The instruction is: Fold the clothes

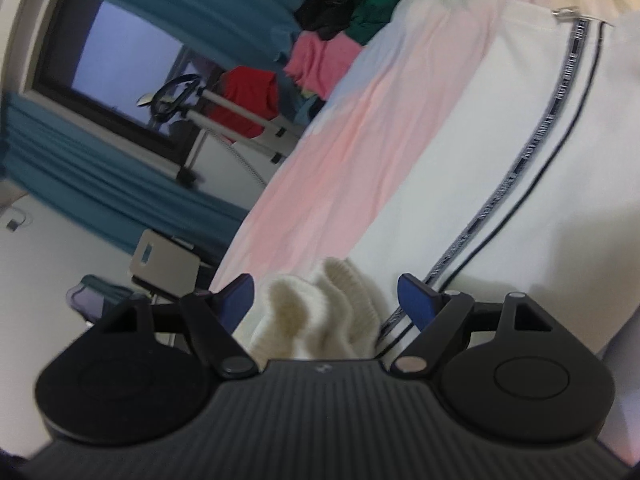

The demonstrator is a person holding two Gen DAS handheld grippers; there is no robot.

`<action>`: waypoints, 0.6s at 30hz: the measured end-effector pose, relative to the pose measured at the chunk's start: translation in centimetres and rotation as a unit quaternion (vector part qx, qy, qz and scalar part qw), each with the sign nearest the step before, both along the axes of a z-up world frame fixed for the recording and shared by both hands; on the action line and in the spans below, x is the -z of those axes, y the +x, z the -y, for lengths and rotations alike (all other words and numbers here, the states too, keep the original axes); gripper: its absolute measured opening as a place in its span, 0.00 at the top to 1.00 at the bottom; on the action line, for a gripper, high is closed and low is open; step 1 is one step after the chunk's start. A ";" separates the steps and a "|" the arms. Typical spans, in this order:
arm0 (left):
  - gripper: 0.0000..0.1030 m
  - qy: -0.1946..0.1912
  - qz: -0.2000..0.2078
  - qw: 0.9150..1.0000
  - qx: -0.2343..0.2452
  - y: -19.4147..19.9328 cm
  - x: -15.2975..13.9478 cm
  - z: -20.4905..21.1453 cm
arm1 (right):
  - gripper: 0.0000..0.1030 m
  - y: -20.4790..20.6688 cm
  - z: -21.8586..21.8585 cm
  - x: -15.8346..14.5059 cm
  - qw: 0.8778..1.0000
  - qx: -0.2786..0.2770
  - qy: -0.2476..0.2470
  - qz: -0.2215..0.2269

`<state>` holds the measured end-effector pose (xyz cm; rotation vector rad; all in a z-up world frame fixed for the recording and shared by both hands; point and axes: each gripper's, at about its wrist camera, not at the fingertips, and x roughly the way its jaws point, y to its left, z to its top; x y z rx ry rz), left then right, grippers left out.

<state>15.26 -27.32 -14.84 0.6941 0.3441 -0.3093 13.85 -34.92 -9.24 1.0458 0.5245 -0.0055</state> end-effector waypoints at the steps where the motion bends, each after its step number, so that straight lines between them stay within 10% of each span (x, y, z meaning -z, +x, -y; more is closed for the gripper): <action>1: 0.20 0.002 -0.006 1.000 0.006 -0.2 -0.3 -2.1 | 0.21 0.0 -0.2 0.0 1.000 -0.005 0.004 0.003; 13: 0.15 0.077 0.023 0.996 -0.027 -3.0 -1.8 -17.8 | 0.19 -1.0 -4.4 0.5 0.999 -0.034 -0.027 -0.018; 18: 0.39 0.065 0.011 0.996 -0.065 -0.9 -1.3 -21.7 | 0.19 -2.2 -5.8 1.0 0.998 -0.023 -0.038 -0.041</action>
